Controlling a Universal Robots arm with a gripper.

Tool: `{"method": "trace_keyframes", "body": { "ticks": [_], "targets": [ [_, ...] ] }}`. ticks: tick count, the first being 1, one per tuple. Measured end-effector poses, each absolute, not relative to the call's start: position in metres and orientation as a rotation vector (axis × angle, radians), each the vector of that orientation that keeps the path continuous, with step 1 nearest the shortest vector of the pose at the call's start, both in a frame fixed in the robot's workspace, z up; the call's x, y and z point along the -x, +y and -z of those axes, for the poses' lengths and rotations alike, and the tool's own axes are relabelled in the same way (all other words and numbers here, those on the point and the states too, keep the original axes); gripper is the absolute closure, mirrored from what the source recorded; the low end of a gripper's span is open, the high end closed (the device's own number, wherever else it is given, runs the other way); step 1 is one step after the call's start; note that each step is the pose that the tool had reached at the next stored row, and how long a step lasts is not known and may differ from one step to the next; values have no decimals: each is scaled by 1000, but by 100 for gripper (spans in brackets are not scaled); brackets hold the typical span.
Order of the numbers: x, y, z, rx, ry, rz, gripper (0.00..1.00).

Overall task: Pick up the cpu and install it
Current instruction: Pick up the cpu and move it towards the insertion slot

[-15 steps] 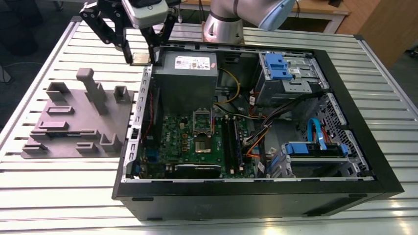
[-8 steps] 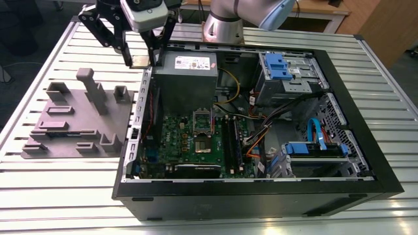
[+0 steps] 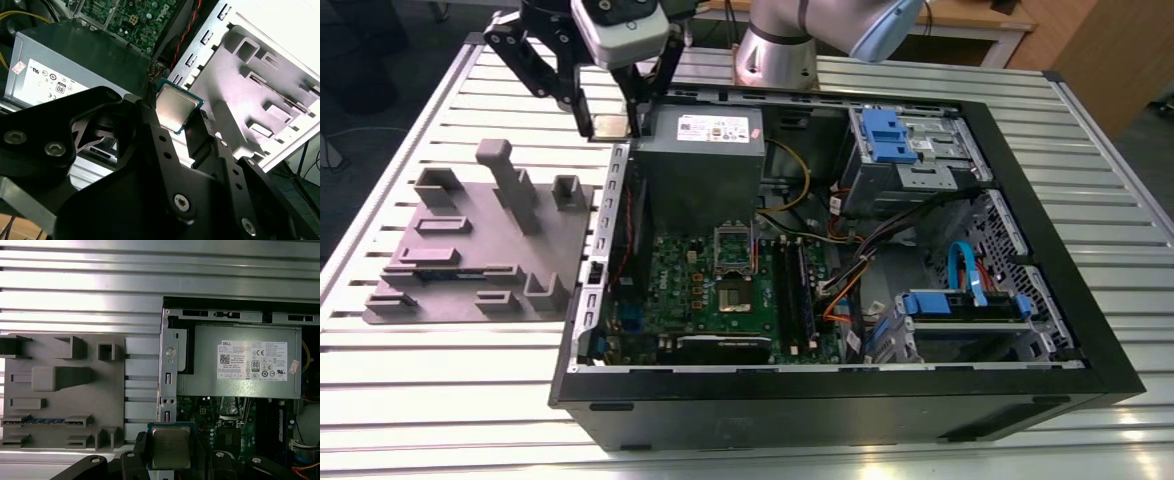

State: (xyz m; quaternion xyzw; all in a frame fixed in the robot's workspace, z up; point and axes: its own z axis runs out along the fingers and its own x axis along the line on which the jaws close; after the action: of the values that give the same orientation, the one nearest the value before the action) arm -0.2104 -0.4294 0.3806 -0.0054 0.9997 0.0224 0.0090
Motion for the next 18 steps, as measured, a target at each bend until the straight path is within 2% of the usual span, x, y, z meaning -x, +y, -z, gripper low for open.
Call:
{"method": "trace_keyframes", "body": {
  "ticks": [18],
  "targets": [
    [196, -430, -381, 17, 3123, -70, 53]
  ]
}}
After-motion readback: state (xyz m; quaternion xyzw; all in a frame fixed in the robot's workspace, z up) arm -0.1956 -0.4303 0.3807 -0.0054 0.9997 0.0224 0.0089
